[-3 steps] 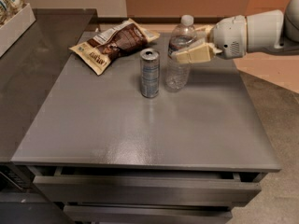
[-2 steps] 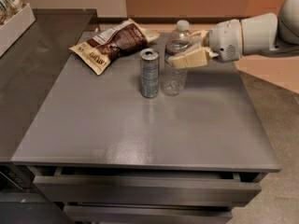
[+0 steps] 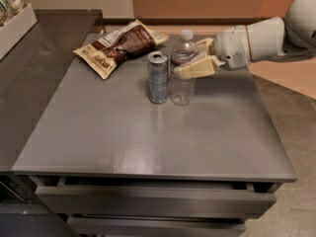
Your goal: Move water bottle near redbull can
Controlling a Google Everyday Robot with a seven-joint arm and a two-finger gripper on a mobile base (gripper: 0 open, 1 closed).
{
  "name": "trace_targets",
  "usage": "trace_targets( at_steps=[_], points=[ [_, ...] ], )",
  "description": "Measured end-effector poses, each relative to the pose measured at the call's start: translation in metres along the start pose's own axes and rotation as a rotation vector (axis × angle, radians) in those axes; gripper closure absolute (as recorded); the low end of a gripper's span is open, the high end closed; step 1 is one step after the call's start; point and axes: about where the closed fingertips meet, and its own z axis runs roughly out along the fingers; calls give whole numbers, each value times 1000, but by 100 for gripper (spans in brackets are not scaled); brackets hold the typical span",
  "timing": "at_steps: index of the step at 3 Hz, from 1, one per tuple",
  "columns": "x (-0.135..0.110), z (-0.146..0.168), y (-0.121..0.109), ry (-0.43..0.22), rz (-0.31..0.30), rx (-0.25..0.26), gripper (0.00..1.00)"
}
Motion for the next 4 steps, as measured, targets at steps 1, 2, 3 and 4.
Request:
trace_targets(
  at_steps=[1, 2, 3, 4],
  points=[
    [-1, 2, 1, -1, -1, -5, 35],
    [-1, 5, 1, -1, -2, -9, 12],
    [-2, 7, 2, -2, -3, -14, 0],
    [-2, 7, 2, -2, -3, -14, 0]
  ],
)
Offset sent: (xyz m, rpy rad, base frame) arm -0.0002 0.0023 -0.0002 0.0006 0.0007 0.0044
